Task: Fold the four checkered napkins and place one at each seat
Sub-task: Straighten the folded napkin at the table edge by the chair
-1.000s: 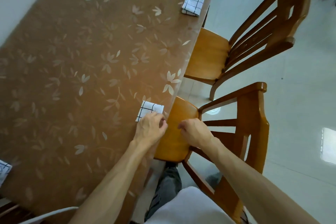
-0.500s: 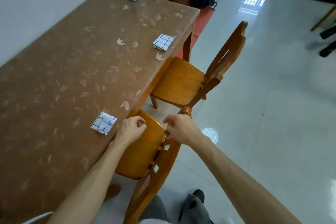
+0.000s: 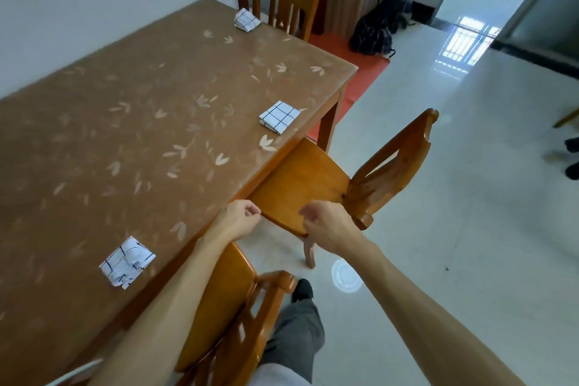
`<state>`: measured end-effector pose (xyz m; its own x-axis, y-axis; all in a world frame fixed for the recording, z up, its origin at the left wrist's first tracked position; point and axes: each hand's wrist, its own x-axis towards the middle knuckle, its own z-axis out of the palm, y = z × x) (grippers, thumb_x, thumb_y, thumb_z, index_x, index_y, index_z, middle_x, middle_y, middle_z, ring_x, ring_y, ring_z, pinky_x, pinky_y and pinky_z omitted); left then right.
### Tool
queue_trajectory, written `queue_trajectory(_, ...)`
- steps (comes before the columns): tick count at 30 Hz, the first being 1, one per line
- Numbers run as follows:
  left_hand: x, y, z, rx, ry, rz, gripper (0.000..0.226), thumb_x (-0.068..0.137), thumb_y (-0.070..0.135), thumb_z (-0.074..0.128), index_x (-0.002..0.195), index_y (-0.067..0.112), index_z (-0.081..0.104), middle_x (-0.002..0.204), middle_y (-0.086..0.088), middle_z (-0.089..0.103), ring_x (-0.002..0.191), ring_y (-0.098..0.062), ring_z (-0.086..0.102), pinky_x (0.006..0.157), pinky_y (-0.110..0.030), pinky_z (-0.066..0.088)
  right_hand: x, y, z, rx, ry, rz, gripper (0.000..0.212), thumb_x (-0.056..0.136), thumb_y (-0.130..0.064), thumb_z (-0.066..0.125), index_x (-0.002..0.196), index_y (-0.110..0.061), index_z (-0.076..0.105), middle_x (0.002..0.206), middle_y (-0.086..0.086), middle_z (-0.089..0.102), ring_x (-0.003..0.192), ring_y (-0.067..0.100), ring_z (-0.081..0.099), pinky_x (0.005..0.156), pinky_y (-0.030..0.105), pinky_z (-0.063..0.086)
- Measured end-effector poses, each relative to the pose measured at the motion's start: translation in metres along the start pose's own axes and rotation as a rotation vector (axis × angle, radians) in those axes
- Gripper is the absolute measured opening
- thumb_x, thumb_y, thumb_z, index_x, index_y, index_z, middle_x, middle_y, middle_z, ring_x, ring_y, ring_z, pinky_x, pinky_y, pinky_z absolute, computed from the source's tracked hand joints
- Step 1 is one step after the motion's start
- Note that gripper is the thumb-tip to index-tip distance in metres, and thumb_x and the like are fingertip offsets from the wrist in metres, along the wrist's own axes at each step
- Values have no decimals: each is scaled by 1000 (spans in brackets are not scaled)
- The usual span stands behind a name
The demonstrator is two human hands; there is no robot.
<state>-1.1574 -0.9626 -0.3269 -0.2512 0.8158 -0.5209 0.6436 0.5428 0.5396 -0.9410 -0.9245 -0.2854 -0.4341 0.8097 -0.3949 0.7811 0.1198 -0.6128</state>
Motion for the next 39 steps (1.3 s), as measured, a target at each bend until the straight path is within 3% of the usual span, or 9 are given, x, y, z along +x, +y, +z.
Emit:
queue_trajectory(5, 74, 43, -2, -163, 33, -48, 16, 99, 18, 60, 113, 22, 66, 115, -5, 68, 108, -20, 64, 99, -38, 54, 86, 6, -43, -80, -63, 13, 32, 100, -12, 49, 126, -19, 65, 124, -2, 67, 106, 14, 67, 89, 28, 59)
queue_trajectory(10, 130, 84, -9, -259, 102, -70, 31, 100, 10, 54, 130, 13, 62, 122, -8, 63, 102, -18, 59, 77, -22, 46, 165, 4, -83, -182, -86, 1, 35, 99, -11, 50, 132, -16, 61, 133, 3, 63, 120, 20, 61, 95, 29, 52)
queue_trajectory(16, 190, 117, -1, -88, 254, -78, 39, 95, 17, 60, 134, 21, 62, 135, -8, 61, 126, -26, 56, 108, -40, 44, 265, 8, -122, -294, -154, -48, 45, 95, -6, 48, 139, -11, 57, 141, 13, 59, 129, 29, 54, 104, 33, 43)
queue_trajectory(21, 241, 143, 6, 18, 330, -86, 51, 94, 13, 55, 144, 22, 48, 158, -3, 35, 139, -30, 44, 107, -44, 46, 355, 17, -131, -347, -201, -151, 38, 90, -3, 47, 122, -9, 66, 125, 17, 66, 115, 39, 62, 95, 42, 51)
queue_trajectory(24, 269, 150, 7, 68, 308, -185, 58, 97, 21, 53, 153, 21, 38, 166, -8, 22, 144, -31, 36, 112, -43, 41, 394, 22, -126, -409, -272, -260, 41, 92, -6, 49, 132, -3, 57, 128, 22, 62, 116, 44, 59, 95, 49, 51)
queue_trajectory(27, 289, 156, 9, -23, 361, -298, 44, 98, 29, 59, 140, 20, 54, 147, -8, 42, 120, -28, 56, 92, -39, 49, 420, 21, -129, -438, -283, -281, 50, 88, -9, 52, 138, -5, 53, 131, 25, 59, 116, 44, 56, 99, 49, 47)
queue_trajectory(30, 299, 156, 12, -33, 383, -341, 31, 95, 30, 63, 124, 18, 64, 132, -4, 47, 113, -27, 57, 85, -38, 49, 431, 26, -126, -489, -333, -286, 48, 94, -14, 52, 141, -7, 51, 133, 23, 52, 119, 43, 50, 106, 47, 41)
queue_trajectory(35, 291, 148, 21, 56, 423, -363, 31, 96, 27, 59, 124, 16, 66, 147, -7, 43, 116, -35, 54, 96, -46, 50, 421, 37, -115, -565, -307, -426, 37, 91, -7, 52, 126, -4, 62, 116, 23, 57, 104, 39, 53, 96, 49, 46)
queue_trajectory(39, 275, 141, 29, 10, 452, -401, 36, 93, 15, 57, 128, 12, 64, 155, -10, 37, 130, -34, 48, 103, -42, 46, 411, 38, -108, -542, -369, -459, 33, 94, -9, 51, 126, -6, 60, 123, 20, 52, 112, 37, 51, 102, 44, 45)
